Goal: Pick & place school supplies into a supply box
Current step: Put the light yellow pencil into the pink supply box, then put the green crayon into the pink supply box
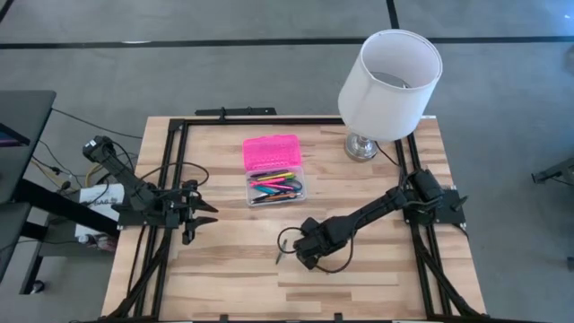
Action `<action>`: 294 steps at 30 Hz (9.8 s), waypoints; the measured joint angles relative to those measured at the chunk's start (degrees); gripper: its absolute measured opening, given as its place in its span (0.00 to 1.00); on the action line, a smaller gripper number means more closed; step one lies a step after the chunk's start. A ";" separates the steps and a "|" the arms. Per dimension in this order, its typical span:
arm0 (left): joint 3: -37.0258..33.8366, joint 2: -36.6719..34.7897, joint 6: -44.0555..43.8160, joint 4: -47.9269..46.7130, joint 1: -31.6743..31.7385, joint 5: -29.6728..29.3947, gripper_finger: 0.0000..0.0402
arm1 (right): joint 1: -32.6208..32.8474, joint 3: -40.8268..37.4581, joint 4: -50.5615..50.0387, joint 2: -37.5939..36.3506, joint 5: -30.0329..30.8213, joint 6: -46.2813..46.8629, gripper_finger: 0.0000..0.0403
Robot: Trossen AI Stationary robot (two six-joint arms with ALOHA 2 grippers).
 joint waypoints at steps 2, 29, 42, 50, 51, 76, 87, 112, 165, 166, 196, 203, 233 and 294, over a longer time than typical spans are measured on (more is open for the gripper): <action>0.00 0.00 0.01 0.00 0.00 -0.03 0.29 | -0.30 -0.01 -0.10 0.00 0.01 -1.16 0.18; 0.00 0.01 -0.73 -0.53 0.00 -1.04 0.29 | 0.27 -0.13 -0.47 -0.05 4.16 -31.52 0.01; 0.00 0.02 -0.76 -0.85 -0.01 -1.06 0.29 | 0.69 0.24 -1.06 -0.10 8.15 -36.78 0.00; 0.00 0.01 -0.81 -0.96 -0.02 -1.05 0.29 | 0.66 5.56 -8.77 0.56 17.89 -39.76 0.00; 0.00 0.02 -0.85 -0.96 0.00 -1.05 0.29 | 0.60 6.42 -9.82 0.34 19.39 -39.73 0.00; 0.00 0.02 -2.58 -1.87 -0.02 -1.33 0.29 | -16.54 12.02 13.33 0.17 28.55 -73.00 0.00; 0.00 0.02 -3.85 -2.08 0.00 -1.31 0.29 | -21.74 12.04 17.30 0.23 20.34 -65.01 0.00; 0.00 0.01 -3.99 -3.21 -0.01 -1.35 0.29 | -22.41 12.09 15.74 0.14 19.93 -61.40 0.23; 0.00 20.50 -33.09 15.29 7.87 -5.65 0.29 | -9.35 -45.84 69.75 -46.01 14.94 -84.44 0.23; 0.00 22.66 -33.18 17.24 8.54 -4.42 0.29 | -9.70 -46.00 70.31 -45.90 14.09 -84.56 0.23; 52.55 81.95 -47.49 -25.22 16.51 10.13 0.29 | -9.18 -46.14 71.55 -45.42 14.09 -89.52 0.23; 59.03 86.94 -50.18 -31.46 18.42 20.57 0.29 | -8.80 -46.13 71.50 -45.42 14.10 -89.54 0.23; 56.35 92.87 -57.46 -18.07 20.48 28.85 0.29 | -8.77 -46.08 70.87 -45.42 14.32 -88.23 0.23; 57.57 97.81 -54.99 -28.42 21.86 32.64 0.32 | -8.80 -46.10 70.39 -45.42 14.34 -87.03 0.23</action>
